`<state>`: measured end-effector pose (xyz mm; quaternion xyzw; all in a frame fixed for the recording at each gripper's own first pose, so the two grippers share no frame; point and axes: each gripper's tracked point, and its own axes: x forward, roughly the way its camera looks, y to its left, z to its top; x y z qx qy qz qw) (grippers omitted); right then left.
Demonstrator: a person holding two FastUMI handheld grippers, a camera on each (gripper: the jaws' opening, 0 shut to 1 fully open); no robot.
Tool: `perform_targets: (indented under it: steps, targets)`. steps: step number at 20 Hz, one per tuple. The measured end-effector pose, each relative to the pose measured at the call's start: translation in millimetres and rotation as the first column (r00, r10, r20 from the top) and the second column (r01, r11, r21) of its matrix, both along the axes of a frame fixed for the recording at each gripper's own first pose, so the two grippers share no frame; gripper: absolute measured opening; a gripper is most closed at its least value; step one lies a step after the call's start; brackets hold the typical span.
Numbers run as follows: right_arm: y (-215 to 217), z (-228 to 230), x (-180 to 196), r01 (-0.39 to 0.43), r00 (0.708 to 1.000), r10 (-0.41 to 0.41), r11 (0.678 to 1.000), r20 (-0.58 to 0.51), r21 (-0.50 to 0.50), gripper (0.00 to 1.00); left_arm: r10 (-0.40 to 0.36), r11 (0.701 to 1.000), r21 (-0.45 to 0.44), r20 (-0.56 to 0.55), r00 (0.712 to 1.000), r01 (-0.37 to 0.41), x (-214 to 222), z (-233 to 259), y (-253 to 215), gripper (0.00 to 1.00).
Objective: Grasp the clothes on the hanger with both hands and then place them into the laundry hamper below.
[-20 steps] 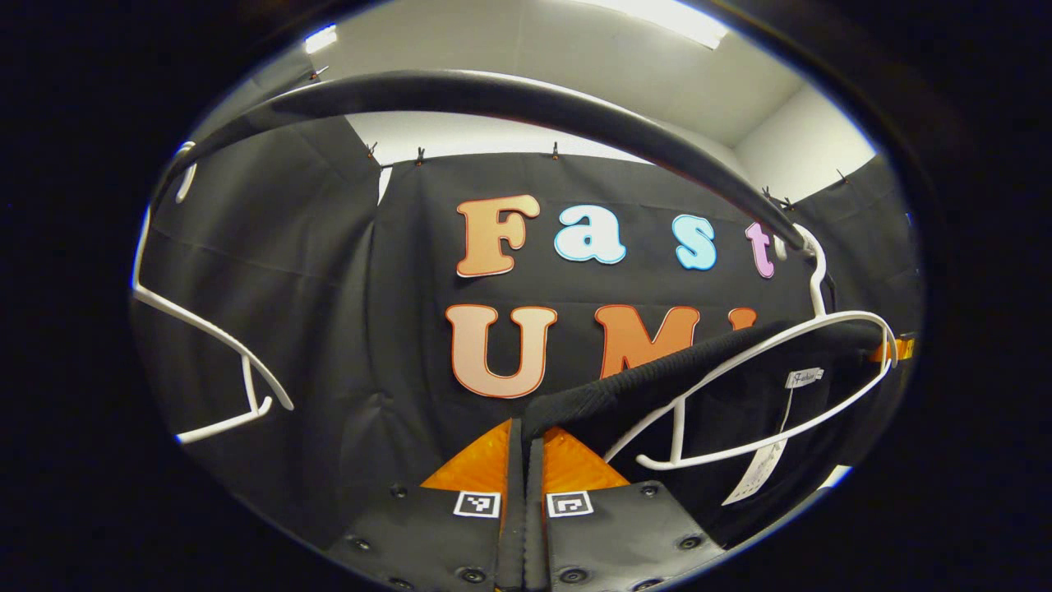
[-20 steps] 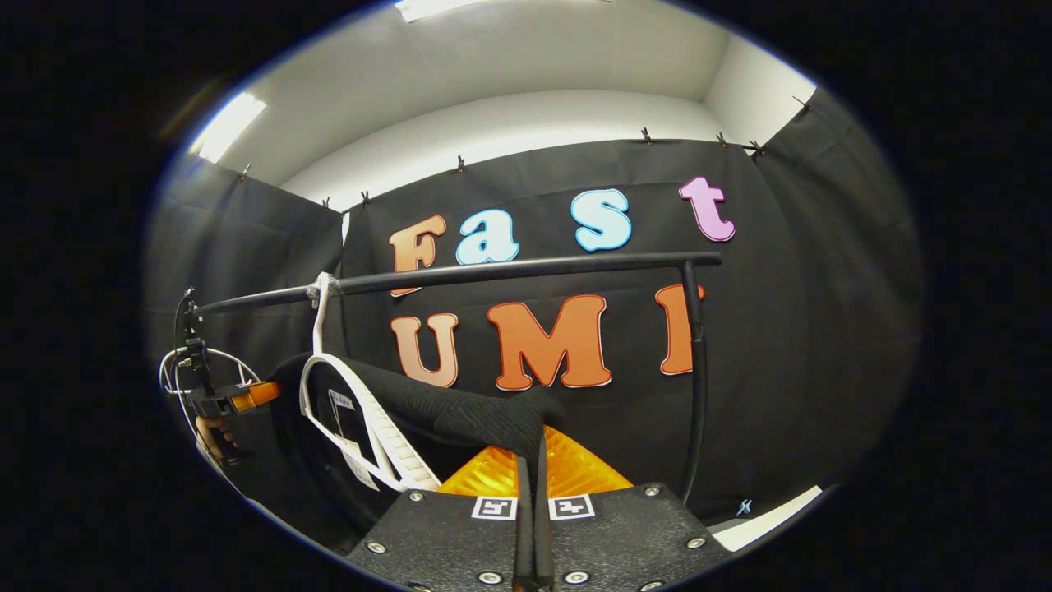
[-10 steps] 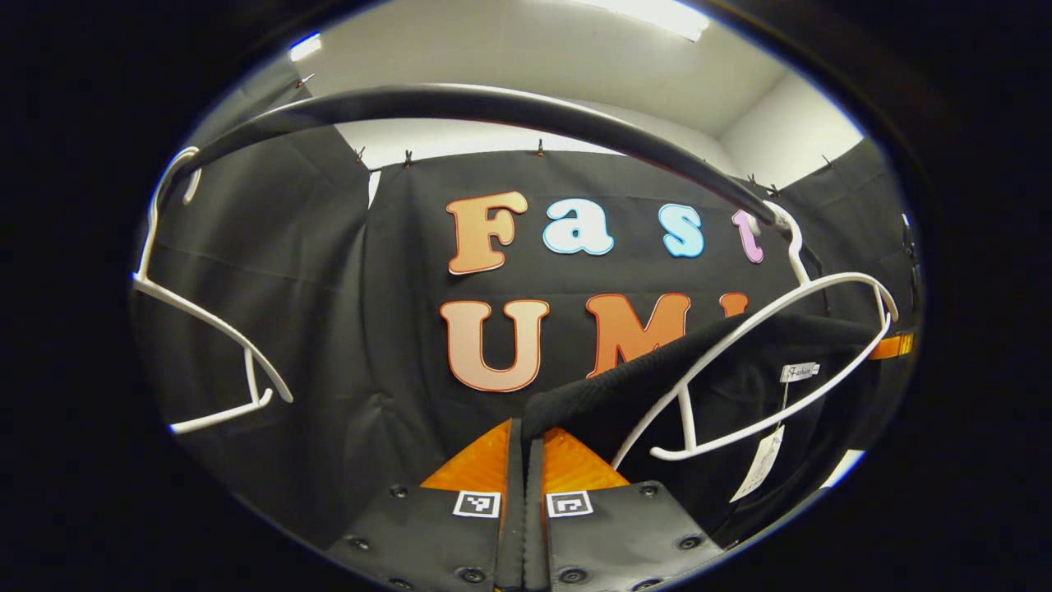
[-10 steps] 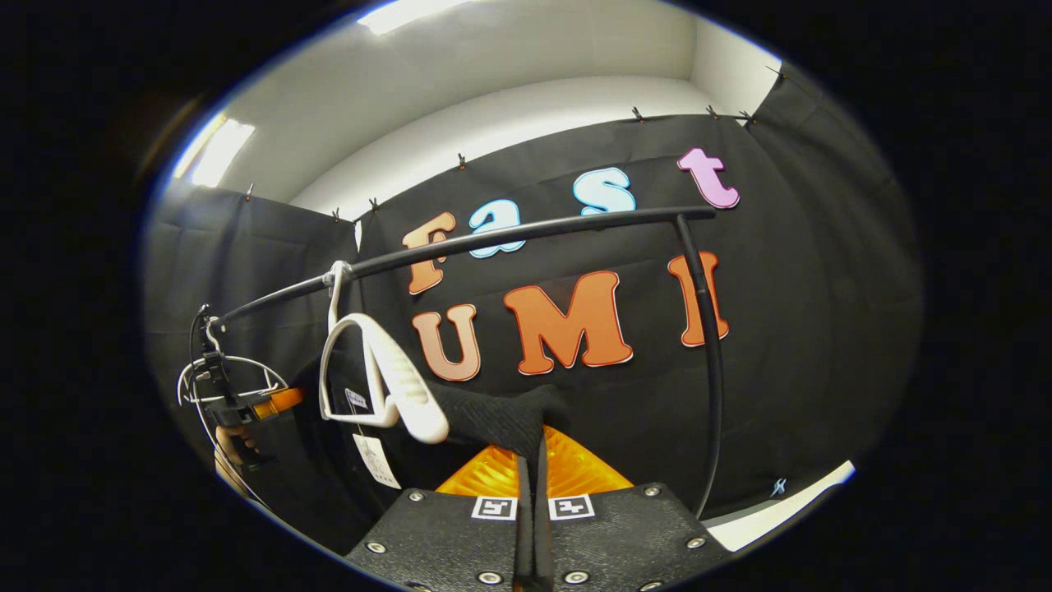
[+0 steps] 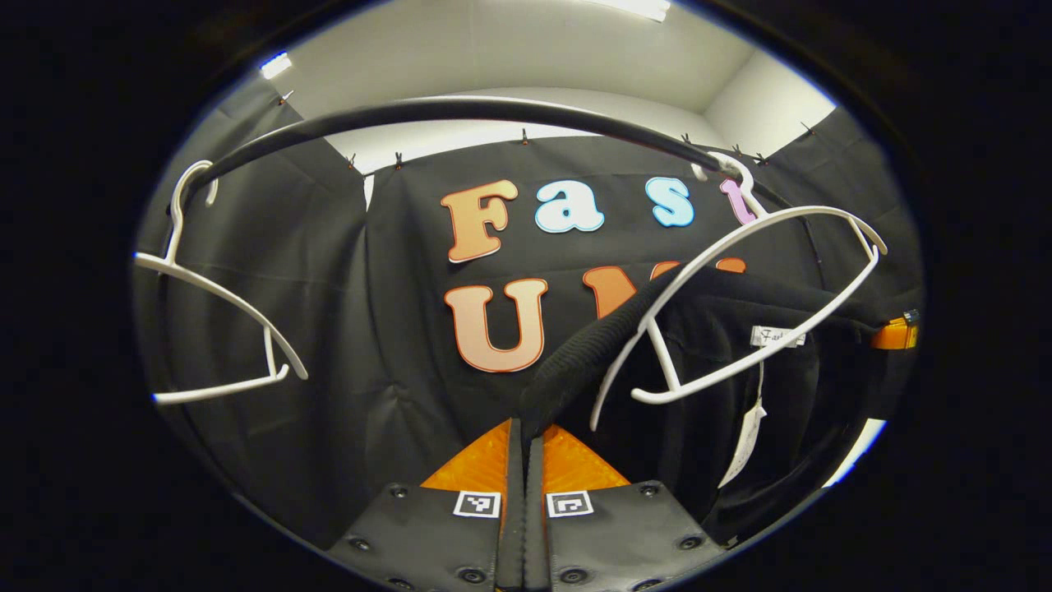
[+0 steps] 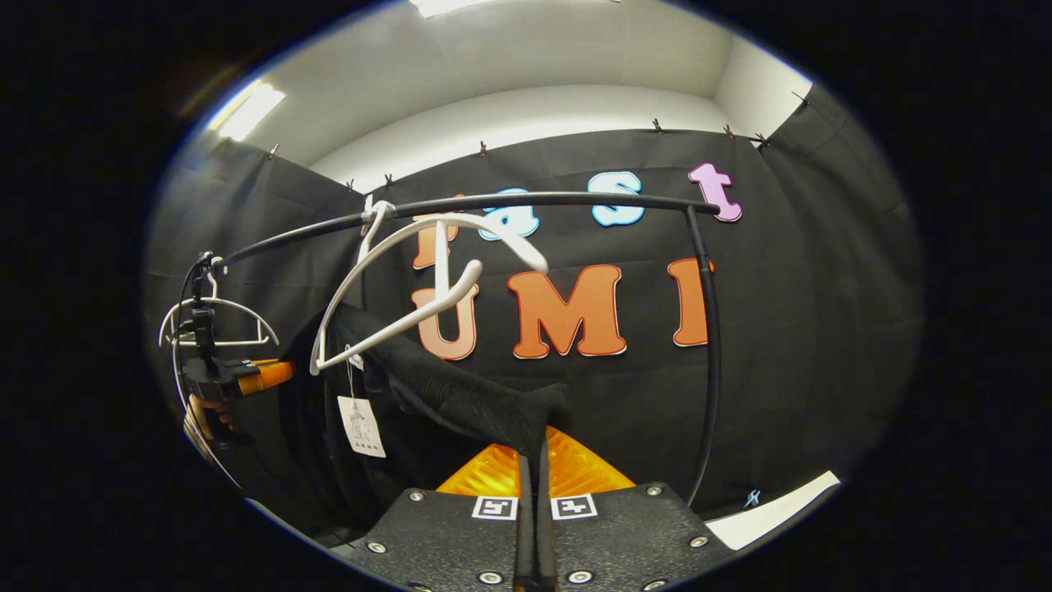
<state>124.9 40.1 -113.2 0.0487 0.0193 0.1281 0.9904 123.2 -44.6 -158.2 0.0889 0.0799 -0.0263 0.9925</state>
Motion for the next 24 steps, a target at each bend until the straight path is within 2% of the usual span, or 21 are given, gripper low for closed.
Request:
perform_targets:
  steps: [5,9,14,19,24]
  targets:
    - [21.4,-29.9,0.3,-0.007,1.000,0.006,0.999,-0.030,-0.040,0.01,0.026,1.000,-0.008,-0.042,0.999,-0.026,-0.4,-27.3,9.1,0.07]
    - [34.6,-49.8,4.2,-0.005,0.999,0.003,0.999,-0.041,-0.052,0.01,0.066,0.997,0.041,-0.065,0.996,-0.064,-8.7,-54.8,24.9,0.07]
    - [37.6,-66.6,6.9,0.013,0.999,-0.016,0.998,-0.050,-0.066,0.01,0.086,0.996,0.018,-0.110,0.990,-0.085,-25.1,-92.5,36.4,0.06]
    - [57.5,-128.6,3.8,-0.032,0.991,0.019,0.995,-0.136,-0.094,0.01,0.042,0.999,-0.019,-0.174,0.984,-0.046,-45.0,-139.9,18.7,0.06]
    - [80.7,-206.7,-5.4,-0.069,0.966,0.056,0.997,-0.253,-0.044,0.01,-0.015,0.998,-0.062,-0.273,0.962,-0.002,-69.0,-204.3,-8.9,0.06]
